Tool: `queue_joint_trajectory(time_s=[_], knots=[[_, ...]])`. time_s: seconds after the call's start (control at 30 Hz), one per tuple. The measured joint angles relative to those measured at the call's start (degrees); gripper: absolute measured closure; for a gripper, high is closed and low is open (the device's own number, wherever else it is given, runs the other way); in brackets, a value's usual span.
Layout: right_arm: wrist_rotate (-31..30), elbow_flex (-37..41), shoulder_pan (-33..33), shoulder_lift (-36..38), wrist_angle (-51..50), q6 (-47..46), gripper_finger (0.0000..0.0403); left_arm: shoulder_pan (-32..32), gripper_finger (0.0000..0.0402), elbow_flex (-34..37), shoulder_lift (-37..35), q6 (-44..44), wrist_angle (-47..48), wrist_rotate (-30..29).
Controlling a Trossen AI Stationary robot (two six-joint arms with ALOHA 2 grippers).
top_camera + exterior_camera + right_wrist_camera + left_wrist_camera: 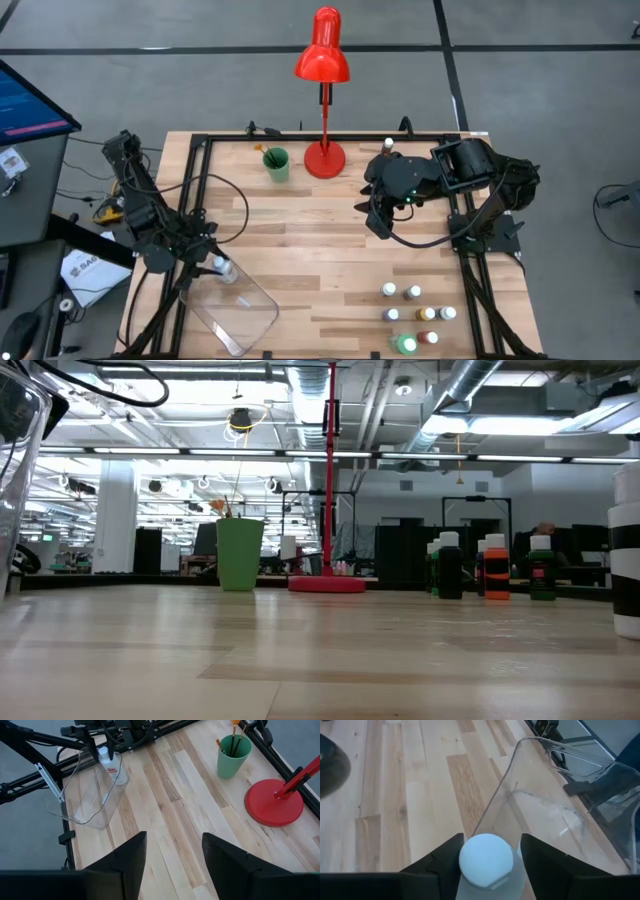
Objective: Pick & Place Paint Supplies
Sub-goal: Put the big white coloring bottle into the transparent bin, then put the big green coloring bottle into the transparent bin
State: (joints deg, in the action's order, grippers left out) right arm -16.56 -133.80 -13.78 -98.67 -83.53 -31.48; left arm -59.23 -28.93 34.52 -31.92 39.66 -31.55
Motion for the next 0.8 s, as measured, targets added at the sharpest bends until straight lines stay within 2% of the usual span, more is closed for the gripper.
queue_joint_trajectory(time_s=[0.27,0.53,0.8], knots=[[0.0,0.0,0.0,0.0,0.0,0.02,0.0184,0.0,0.0181,0.04,-0.02,-0.02,-1.59,0.46],[0.0,0.0,0.0,0.0,0.0,0.59,0.0174,0.0,0.0175,-0.28,-0.01,-0.04,-3.87,0.46],[0.0,0.0,0.0,0.0,0.0,1.49,0.0174,0.05,0.0177,-7.2,-0.02,0.07,-4.27,-2.16]])
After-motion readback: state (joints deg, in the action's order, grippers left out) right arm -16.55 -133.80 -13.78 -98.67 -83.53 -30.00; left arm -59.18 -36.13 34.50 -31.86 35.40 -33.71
